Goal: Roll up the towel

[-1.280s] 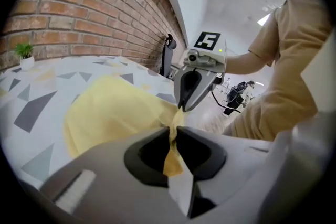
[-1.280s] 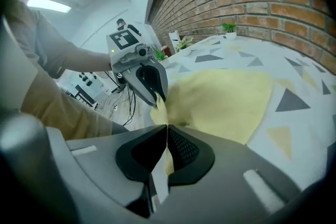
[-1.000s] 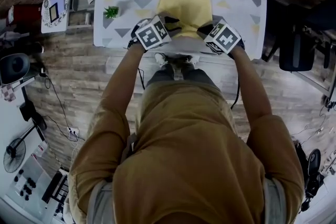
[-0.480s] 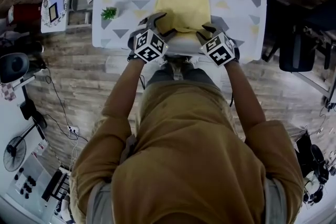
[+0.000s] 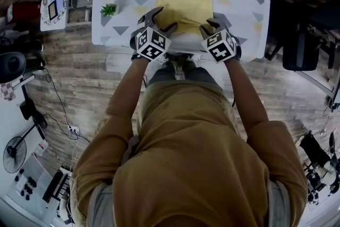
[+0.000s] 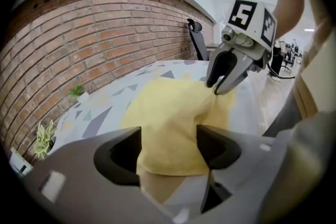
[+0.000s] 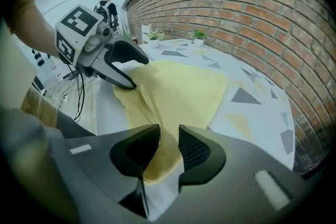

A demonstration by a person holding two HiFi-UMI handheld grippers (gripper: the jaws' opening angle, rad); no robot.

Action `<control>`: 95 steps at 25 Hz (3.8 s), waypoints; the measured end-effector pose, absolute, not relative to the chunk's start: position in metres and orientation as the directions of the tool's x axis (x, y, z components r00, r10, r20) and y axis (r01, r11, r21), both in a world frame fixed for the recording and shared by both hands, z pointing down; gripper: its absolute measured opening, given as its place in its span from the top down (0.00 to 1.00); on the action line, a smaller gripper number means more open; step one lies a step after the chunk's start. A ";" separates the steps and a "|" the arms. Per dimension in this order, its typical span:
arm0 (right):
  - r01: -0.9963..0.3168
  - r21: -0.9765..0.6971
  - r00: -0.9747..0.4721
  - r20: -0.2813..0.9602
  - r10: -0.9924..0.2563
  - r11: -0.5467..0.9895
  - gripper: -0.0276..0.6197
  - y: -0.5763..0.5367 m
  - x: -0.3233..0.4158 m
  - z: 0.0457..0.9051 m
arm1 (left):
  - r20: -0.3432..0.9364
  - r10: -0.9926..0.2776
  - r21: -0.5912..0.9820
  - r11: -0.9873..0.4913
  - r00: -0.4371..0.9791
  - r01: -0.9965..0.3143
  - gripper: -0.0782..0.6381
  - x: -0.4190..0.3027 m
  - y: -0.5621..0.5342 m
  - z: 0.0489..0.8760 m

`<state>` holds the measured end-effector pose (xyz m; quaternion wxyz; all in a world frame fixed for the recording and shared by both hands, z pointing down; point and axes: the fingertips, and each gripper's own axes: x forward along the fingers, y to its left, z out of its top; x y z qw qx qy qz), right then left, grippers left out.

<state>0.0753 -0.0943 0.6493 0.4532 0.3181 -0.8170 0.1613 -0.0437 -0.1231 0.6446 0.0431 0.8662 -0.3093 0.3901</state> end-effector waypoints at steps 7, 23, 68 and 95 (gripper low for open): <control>-0.619 0.053 -0.374 0.857 -0.353 0.784 0.80 -0.091 0.069 0.652 | 0.677 -0.544 -0.216 -0.791 0.496 -0.572 0.39 -0.050 -0.113 0.645; -0.666 0.074 -0.423 0.783 -0.457 0.742 0.75 -0.094 0.083 0.611 | 0.652 -0.574 -0.271 -0.787 0.496 -0.553 0.38 -0.065 -0.101 0.620; -0.396 0.129 -0.415 0.858 -0.303 0.909 0.75 -0.034 0.078 0.654 | 0.780 -0.206 -0.095 -0.972 0.591 -0.213 0.59 -0.021 -0.041 0.655; -0.390 0.073 -0.413 0.877 -0.245 0.918 0.86 -0.037 0.089 0.657 | 0.785 -0.200 -0.025 -0.956 0.587 -0.292 0.70 -0.040 -0.033 0.658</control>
